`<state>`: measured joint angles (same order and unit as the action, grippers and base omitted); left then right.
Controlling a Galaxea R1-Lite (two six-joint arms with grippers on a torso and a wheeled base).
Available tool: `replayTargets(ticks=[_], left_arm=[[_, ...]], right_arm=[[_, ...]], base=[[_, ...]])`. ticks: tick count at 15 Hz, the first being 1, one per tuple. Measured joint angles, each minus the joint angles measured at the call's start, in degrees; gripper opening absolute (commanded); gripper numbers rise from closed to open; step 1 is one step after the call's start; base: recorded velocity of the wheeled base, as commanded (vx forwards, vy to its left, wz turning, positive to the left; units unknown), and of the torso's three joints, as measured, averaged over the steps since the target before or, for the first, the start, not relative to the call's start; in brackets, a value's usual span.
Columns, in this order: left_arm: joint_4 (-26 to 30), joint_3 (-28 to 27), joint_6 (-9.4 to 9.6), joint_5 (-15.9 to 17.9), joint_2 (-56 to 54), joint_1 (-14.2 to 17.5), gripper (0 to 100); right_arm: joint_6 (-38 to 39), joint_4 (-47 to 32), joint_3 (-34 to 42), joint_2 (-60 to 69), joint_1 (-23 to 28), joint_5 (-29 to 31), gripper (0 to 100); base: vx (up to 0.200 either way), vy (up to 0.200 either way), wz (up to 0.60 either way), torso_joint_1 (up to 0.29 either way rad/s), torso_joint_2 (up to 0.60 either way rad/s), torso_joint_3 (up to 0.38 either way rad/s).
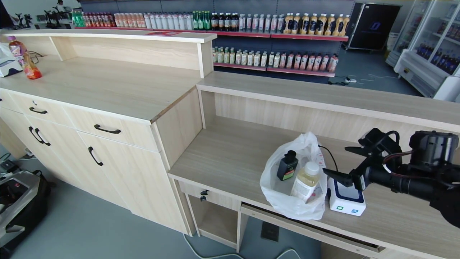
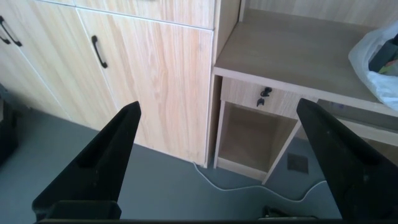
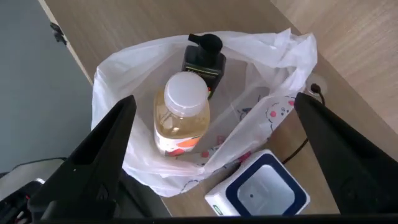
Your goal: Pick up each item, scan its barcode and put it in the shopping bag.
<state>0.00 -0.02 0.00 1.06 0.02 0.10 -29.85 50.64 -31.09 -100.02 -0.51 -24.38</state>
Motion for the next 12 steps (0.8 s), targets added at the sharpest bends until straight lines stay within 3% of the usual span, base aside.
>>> replayTargets(ticks=[2, 6, 10, 12], left_arm=[[0.02, 0.00, 0.00, 0.00, 0.00, 0.00, 100], [0.00, 0.02, 0.00, -0.02, 0.00, -0.07, 100], [0.00, 0.02, 0.00, -0.02, 0.00, 0.00, 100], [0.00, 0.02, 0.00, 0.00, 0.00, -0.02, 100]], right_arm=[[-2.16, -4.14, 0.88, 6.64, 2.44, 4.07, 100], [5.77, -8.63, 1.32, 16.29, 3.67, 14.24, 100], [10.02, -14.96, 1.24, 23.93, 3.84, 18.59, 100], [13.82, -15.23, 3.69, 27.15, 4.08, 18.70, 100]], base=[[0.000, 0.000, -0.60, -0.154, 0.31, 0.139], [0.000, 0.000, -0.60, -0.175, 0.33, 0.161], [0.000, 0.000, -0.60, -0.186, 0.35, 0.167], [0.000, 0.000, 0.00, -0.046, 0.10, 0.046]])
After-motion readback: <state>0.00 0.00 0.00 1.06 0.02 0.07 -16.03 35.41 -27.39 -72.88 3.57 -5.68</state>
